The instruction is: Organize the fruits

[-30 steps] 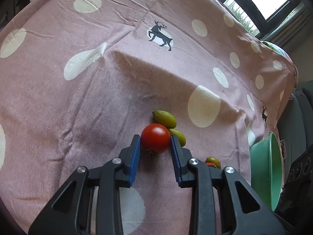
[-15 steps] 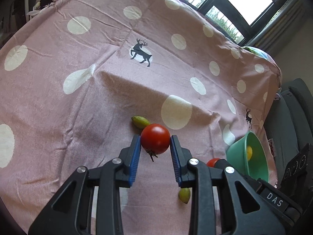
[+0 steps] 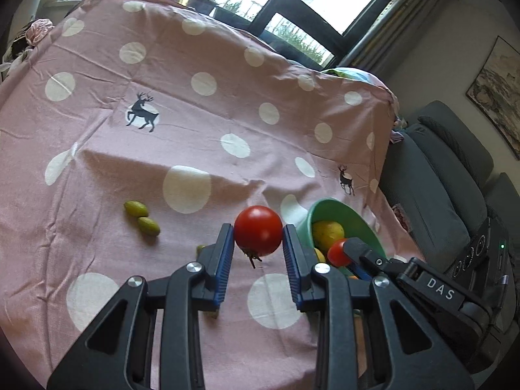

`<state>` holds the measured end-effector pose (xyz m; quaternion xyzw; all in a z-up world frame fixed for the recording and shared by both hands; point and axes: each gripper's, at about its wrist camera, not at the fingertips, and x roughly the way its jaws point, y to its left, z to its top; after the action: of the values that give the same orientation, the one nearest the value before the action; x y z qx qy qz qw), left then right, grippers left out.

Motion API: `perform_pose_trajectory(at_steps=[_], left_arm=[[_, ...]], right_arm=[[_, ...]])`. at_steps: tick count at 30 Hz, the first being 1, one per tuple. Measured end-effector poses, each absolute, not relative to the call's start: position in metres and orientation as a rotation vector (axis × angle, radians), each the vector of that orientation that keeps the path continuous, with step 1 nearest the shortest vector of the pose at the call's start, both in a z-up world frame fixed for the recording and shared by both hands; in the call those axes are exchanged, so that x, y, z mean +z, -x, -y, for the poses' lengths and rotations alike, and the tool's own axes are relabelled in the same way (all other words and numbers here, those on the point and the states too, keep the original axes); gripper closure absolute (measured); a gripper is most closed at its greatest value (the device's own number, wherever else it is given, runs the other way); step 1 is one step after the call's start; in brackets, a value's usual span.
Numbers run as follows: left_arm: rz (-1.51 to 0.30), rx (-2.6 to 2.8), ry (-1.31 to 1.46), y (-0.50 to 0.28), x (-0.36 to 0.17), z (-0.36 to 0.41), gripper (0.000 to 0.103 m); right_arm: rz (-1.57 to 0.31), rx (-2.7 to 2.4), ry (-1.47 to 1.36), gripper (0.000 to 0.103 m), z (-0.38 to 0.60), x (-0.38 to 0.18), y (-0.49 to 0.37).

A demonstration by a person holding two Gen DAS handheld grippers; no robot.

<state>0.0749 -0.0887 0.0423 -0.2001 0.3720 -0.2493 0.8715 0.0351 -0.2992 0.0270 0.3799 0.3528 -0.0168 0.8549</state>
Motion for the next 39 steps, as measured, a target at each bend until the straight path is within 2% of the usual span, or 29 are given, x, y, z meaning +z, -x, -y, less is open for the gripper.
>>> perform_pose_trajectory(at_steps=[13,39], left_arm=[[-0.785,-0.721,0.351,-0.061,0.046,0.156,0.073],[-0.881,-0.842,0.282,-0.067,0.021,0.216,0.073]], right_arm=[[-0.646,-0.197,-0.906,0.075,0.353,0.026,0.005],[-0.694,-0.264,-1.034,0.075,0.389,-0.008,0.016]])
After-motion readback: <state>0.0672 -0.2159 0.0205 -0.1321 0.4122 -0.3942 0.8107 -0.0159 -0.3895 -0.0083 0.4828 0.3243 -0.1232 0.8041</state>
